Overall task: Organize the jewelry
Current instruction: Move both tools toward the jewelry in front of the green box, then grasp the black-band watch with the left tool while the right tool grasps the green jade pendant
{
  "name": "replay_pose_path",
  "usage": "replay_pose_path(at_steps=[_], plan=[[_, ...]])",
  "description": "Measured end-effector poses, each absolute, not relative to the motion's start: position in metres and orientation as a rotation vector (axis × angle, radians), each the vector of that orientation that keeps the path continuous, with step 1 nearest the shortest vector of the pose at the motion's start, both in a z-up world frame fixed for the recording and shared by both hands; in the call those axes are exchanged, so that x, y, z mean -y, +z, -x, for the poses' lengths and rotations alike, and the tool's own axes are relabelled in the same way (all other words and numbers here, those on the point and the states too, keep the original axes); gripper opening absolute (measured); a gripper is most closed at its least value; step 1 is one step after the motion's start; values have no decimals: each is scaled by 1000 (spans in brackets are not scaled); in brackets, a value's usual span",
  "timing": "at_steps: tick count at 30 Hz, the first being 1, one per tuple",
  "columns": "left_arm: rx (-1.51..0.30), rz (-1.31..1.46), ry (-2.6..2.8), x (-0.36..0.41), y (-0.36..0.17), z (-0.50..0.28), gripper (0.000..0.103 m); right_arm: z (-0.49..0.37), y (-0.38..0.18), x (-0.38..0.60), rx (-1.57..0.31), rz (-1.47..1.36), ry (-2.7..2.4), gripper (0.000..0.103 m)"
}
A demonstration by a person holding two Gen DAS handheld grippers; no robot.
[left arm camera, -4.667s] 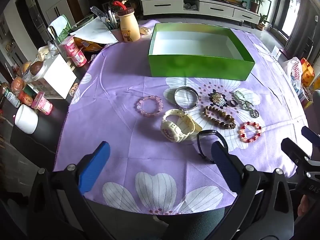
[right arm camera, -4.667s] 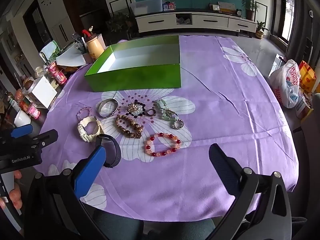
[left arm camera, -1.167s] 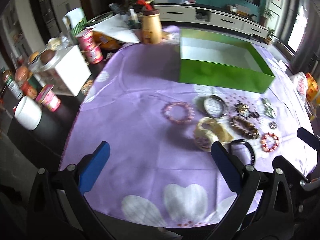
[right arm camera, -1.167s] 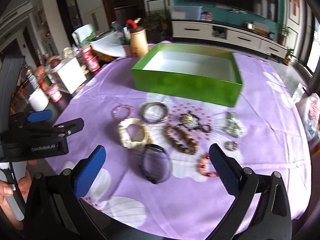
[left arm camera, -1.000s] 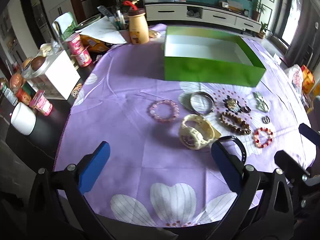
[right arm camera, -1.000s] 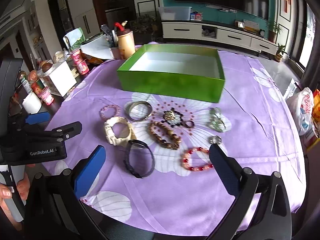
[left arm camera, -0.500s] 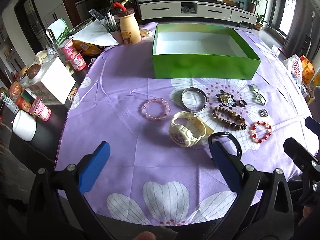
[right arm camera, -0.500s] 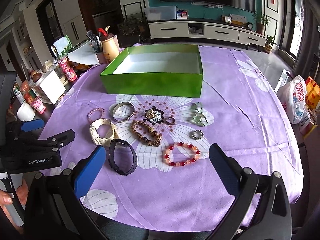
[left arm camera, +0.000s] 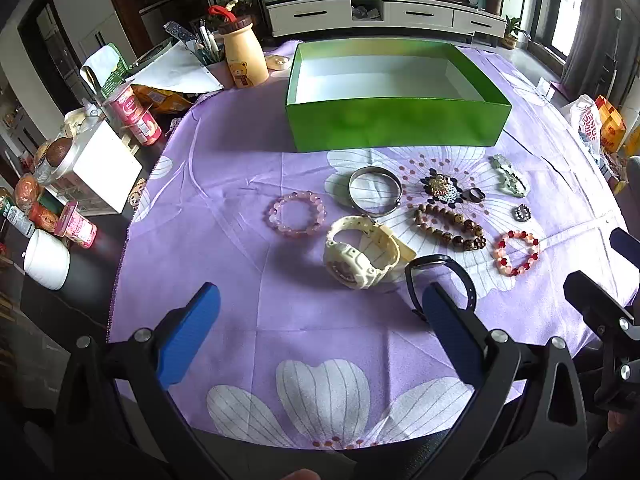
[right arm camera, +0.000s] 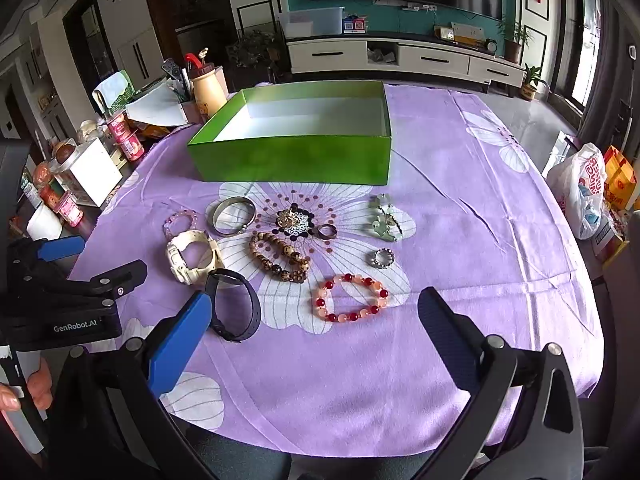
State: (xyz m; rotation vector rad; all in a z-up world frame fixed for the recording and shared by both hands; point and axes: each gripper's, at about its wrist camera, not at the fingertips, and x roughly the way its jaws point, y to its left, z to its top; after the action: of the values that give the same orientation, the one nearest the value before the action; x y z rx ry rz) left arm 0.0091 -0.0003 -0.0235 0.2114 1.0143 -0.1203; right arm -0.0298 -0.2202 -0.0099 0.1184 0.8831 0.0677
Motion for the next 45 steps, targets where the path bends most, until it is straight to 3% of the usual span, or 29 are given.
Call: replay_pose_path(at_steps=[12, 16, 22, 25, 27, 31, 33, 35, 36, 39, 45], plan=[[-1043, -179, -131, 2, -32, -16, 101, 27, -12, 231, -880, -148, 69, 102], [-1089, -69, -215, -8, -45, -20, 101, 22, -28, 265, -903, -301, 118, 102], [-1095, -55, -288, 0, -67, -16, 101, 22, -48, 284, -903, -292, 116, 102], [-1121, -60, -300, 13, -80, -18, 99, 18, -58, 291, -913, -307, 105, 97], [-1124, -65, -304, 23, -85, -19, 94, 13, -63, 294, -917, -317, 104, 90], [-1151, -47, -309, 33, -95, -24, 72, -4, -67, 299, -907, -312, 93, 79], [-1161, -34, -310, 35, -100, -26, 67, -12, -67, 298, -892, -289, 103, 72], [-1162, -25, -308, 36, -104, -28, 58, -24, -69, 297, -885, -251, 105, 65], [-1162, -12, -308, 36, -105, -29, 48, -30, -70, 297, -883, -241, 114, 61], [-1152, -8, -299, 37, -106, -32, 43, -51, -79, 297, -905, -211, 123, 53], [-1137, -31, -293, 41, -107, -37, 24, -81, -91, 292, -940, -156, 111, 46]])
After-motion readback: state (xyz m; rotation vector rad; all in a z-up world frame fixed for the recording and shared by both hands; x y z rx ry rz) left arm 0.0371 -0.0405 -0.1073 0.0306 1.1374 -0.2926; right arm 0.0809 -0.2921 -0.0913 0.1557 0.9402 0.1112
